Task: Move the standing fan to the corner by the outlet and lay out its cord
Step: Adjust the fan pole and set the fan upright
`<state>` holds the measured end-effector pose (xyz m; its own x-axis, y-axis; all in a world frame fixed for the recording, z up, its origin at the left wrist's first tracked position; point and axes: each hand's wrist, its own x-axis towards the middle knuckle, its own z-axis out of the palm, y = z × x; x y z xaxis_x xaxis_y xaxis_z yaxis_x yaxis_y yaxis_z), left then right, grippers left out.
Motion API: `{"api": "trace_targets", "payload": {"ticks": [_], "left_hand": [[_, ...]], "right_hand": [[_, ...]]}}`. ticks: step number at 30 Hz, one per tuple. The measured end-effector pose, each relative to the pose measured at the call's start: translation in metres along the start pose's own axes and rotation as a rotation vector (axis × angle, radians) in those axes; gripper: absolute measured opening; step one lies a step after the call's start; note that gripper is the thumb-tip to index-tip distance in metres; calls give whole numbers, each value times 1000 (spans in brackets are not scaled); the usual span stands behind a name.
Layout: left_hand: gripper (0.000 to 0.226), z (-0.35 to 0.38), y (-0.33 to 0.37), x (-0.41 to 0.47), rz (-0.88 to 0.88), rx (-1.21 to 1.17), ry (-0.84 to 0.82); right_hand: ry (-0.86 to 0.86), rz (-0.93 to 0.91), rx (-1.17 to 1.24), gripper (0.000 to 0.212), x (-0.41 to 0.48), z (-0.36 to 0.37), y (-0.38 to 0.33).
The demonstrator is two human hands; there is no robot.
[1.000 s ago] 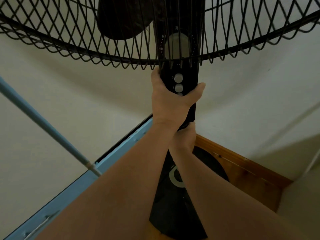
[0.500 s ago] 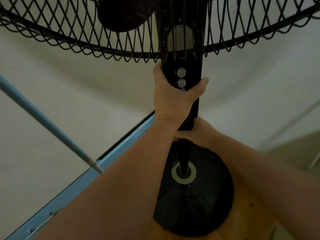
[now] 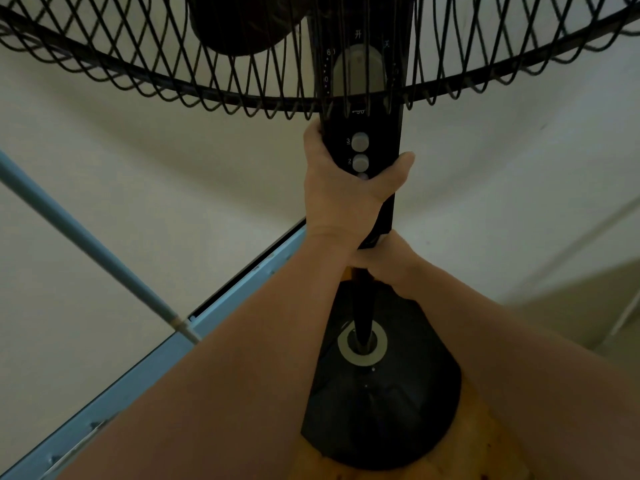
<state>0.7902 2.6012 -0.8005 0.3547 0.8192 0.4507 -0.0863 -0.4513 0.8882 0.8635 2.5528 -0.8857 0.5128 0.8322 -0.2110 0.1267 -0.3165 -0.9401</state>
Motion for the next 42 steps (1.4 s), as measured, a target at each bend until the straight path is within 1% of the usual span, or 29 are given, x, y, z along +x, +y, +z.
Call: {"api": "trace_targets", "payload": {"ticks": [2, 4, 5, 7, 9, 11, 12, 13, 14, 16, 19, 22, 24, 27, 29, 30, 32, 35, 39, 42], "left_hand": [[85, 0, 0, 0, 6, 4, 4], [85, 0, 0, -1, 10, 6, 8], [86, 0, 0, -1, 9, 6, 7], [87, 0, 0, -1, 4, 3, 5], [87, 0, 0, -1, 5, 6, 5], [88, 1, -1, -1, 12, 11, 7], [88, 1, -1, -1, 13, 10, 10], [88, 1, -1, -1, 12, 10, 12], [88, 2, -1, -1, 10, 10, 12], [88, 2, 0, 0, 9, 11, 10], [86, 1, -2, 1, 19, 8, 21], [87, 1, -2, 0, 15, 6, 13], [87, 0, -1, 1, 16, 6, 6], [85, 0, -1, 0, 17, 12, 3], [86, 1, -2, 0, 19, 5, 2], [87, 1, -2, 0, 19, 3, 5], [88, 1, -2, 1, 15, 1, 9], [87, 0, -1, 1, 13, -2, 5], [85, 0, -1, -1, 11, 4, 0], [86, 0, 0, 0, 8, 7, 4]], "right_hand": [[36, 1, 30, 22, -2, 2, 1], [67, -7, 27, 13, -4, 6, 2], [96, -10, 28, 17, -4, 9, 3], [174, -21, 55, 37, -3, 18, 6], [311, -56, 86, 41, -4, 32, 8], [518, -87, 137, 39, -4, 51, 8], [617, -101, 197, 41, -4, 59, 6], [687, -111, 271, 43, -4, 65, 4], [720, -117, 323, 44, -2, 69, 4], [697, -141, 279, 41, 0, 68, 8], [529, -178, 174, 17, 2, 57, 21], [412, -244, 141, 21, 3, 45, 30], [277, -261, 41, 23, 3, 31, 31], [14, -184, -183, 33, 11, 0, 19], [-136, -135, -265, 32, 17, -14, 8], [-180, -127, -280, 30, 17, -16, 3], [-190, -85, -215, 26, 15, -13, -2], [-84, 10, -62, 22, 6, -5, 2], [-9, 24, 11, 8, -2, 1, -1], [70, 41, 24, 28, -3, 8, 2]]}}
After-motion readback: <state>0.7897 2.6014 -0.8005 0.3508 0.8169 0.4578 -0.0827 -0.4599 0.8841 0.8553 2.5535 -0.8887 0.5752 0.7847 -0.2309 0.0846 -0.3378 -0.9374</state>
